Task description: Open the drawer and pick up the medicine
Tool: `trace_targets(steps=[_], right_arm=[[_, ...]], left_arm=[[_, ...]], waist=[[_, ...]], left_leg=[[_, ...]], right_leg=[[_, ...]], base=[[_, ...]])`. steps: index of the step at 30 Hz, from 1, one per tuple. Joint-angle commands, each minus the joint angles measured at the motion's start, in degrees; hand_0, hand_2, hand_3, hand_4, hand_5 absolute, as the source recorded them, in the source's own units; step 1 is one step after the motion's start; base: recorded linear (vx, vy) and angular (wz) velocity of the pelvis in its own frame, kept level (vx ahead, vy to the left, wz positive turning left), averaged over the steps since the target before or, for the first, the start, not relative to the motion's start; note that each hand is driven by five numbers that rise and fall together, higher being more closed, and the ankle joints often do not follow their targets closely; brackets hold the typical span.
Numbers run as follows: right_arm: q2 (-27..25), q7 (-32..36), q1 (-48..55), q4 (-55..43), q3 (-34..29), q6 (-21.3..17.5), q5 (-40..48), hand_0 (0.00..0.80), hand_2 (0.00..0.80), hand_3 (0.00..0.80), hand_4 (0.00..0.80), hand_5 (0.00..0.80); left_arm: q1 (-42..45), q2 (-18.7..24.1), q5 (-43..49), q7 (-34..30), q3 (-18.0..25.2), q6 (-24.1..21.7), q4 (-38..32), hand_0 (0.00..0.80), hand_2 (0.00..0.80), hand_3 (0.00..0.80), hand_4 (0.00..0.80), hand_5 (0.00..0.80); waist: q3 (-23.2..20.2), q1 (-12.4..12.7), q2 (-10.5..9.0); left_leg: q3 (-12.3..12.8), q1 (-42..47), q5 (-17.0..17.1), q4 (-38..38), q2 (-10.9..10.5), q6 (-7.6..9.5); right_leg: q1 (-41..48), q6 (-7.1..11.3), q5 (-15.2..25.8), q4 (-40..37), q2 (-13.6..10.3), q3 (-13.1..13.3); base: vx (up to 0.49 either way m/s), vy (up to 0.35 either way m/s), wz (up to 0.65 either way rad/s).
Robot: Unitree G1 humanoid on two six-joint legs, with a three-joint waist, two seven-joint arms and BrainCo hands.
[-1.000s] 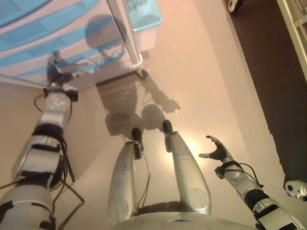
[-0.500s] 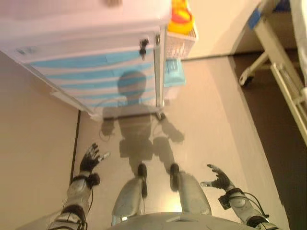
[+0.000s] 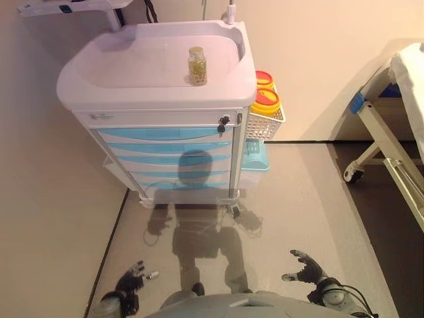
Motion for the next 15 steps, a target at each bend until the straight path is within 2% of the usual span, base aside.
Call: trace_targets(steps=[1, 7, 10, 15], right_arm=[[1.98, 1.52, -1.96, 0.86, -1.17, 0.68, 3.18, 0.0, 0.0, 0.0, 0.0, 0.0], [3.51, 2.32, -1.57, 1.4, 0.17, 1.72, 1.13, 0.0, 0.0, 0.0, 0.0, 0.0], [3.21, 2.74, -1.79, 0.88, 1.32, 1.25, 0.93, 0.0, 0.0, 0.0, 0.0, 0.0], [3.12, 2.51, -2.21, 0.61, 2.13, 1.9, 0.6, 0.0, 0.0, 0.0, 0.0, 0.0]], left_arm=[[-2.38, -1.74, -0.87, -0.41, 1.24, 0.31, 1.51, 0.0, 0.0, 0.0, 0.0, 0.0], [-2.59, -3.3, 6.89, 1.05, -2.08, -4.53, 1.28, 0.0, 0.0, 0.0, 0.0, 0.0], [-3.61, -2.79, 5.59, 1.77, -4.0, -5.16, 0.09, 0.0, 0.0, 0.0, 0.0, 0.0], [-4.95, -2.5, 3.12, 3.11, -3.78, -5.0, -0.76, 0.0, 0.0, 0.0, 0.0, 0.0]], waist=[[1.17, 0.39, -1.12], [1.24, 0.17, -1.82], [1.4, -0.22, -1.72], [1.38, -0.47, -1.83]], left_leg=[[1.73, -1.31, -4.17, 0.22, -3.73, 2.25], [2.59, -0.75, -4.89, 0.24, -3.73, 3.05], [2.99, -0.34, -4.82, -0.23, -3.51, 3.06], [3.4, 0.18, -4.98, -0.28, -3.43, 3.09]], right_leg=[[1.18, 2.31, 1.5, -3.51, -0.39, -1.17], [1.04, 2.31, 1.63, -3.28, -0.13, -0.62], [1.01, 2.39, 1.65, -3.23, -0.04, -0.48], [1.35, 2.41, 1.8, -3.45, -0.14, -0.51]], base=[[-0.016, -0.044, 0.05], [-0.02, -0.022, 0.0], [-0.023, -0.006, -0.02], [0.0, 0.0, 0.0]])
